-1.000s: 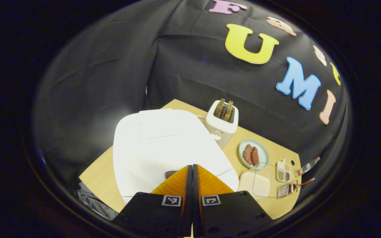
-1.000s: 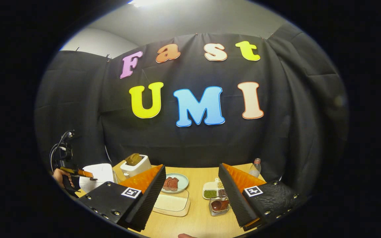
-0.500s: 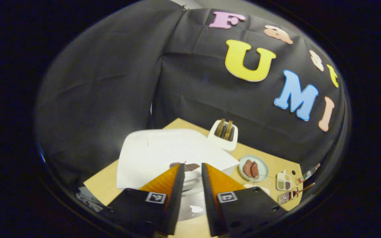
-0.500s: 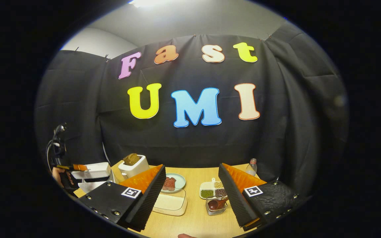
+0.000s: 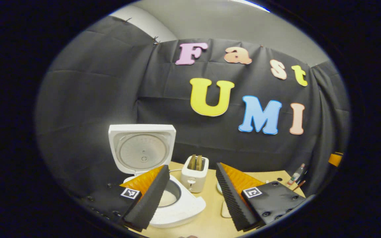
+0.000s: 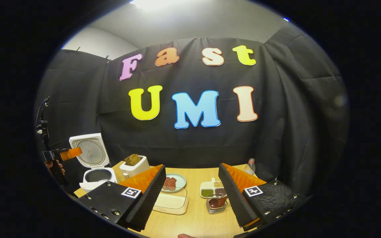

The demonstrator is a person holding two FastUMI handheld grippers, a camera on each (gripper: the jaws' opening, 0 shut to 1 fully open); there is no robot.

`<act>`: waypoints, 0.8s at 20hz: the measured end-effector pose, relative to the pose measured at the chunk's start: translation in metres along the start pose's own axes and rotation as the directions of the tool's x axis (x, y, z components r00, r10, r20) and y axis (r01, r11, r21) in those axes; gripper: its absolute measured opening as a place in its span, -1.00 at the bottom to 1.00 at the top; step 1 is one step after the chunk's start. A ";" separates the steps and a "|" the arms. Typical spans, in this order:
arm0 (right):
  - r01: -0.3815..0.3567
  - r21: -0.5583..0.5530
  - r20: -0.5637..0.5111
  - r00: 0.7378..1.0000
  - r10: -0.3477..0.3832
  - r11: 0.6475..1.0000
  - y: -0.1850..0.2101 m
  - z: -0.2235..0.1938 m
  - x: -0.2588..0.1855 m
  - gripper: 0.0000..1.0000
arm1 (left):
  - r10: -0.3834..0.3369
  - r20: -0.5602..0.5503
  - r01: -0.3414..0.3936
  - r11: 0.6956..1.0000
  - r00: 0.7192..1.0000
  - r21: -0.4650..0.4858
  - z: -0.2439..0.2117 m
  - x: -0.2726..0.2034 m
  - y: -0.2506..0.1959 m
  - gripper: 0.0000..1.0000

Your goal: Close the left gripper, press the button to open the rice cooker; take a wooden spoon from the chopstick holder with the right hand, scoop a spoonful of rice and pour it into the rice cooker, then put the wooden spoon back into the chopstick holder.

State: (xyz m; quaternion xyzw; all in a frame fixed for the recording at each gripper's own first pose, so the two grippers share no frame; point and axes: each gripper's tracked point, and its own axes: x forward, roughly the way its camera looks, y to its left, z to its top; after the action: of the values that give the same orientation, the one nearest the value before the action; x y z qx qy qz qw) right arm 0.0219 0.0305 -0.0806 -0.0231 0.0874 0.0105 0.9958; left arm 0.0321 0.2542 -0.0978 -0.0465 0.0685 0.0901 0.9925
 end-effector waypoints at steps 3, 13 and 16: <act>0.031 0.027 -0.010 0.999 -0.031 0.999 0.000 -0.010 -0.008 0.94 | -0.068 0.044 0.067 0.997 0.997 0.033 0.013 -0.017 -0.029 0.97; 0.134 0.053 -0.036 0.991 -0.132 0.990 -0.056 -0.040 0.010 0.95 | -0.236 0.128 0.237 0.971 0.963 0.003 0.028 -0.049 -0.104 0.97; 0.149 0.065 -0.042 0.988 -0.146 0.987 -0.085 -0.053 0.033 0.95 | -0.214 0.173 0.217 0.976 0.961 0.001 0.030 -0.048 -0.107 0.94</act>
State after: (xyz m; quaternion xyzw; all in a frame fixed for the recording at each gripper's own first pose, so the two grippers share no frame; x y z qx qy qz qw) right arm 0.0476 -0.0560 -0.1345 0.0040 0.1041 -0.0667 0.9923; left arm 0.0087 0.1439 -0.0527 -0.0547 -0.0236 -0.0140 0.9981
